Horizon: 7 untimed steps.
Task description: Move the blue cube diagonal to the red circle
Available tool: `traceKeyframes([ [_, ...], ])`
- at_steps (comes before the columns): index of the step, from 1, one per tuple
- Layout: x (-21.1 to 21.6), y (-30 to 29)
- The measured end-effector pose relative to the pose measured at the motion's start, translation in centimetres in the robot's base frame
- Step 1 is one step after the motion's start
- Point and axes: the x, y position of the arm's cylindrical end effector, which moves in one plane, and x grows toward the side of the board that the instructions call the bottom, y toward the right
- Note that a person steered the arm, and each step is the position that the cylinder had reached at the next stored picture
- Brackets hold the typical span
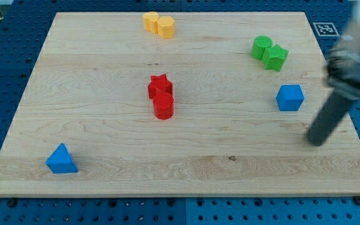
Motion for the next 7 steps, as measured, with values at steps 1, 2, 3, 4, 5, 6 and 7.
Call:
traceKeyframes([
  [1, -5.3, 6.0],
  [2, -9.0, 4.0],
  [3, -8.0, -2.8],
  [4, -5.2, -10.6],
  [5, -4.6, -11.7],
  [6, -6.5, -9.3],
  [7, -7.3, -11.5],
])
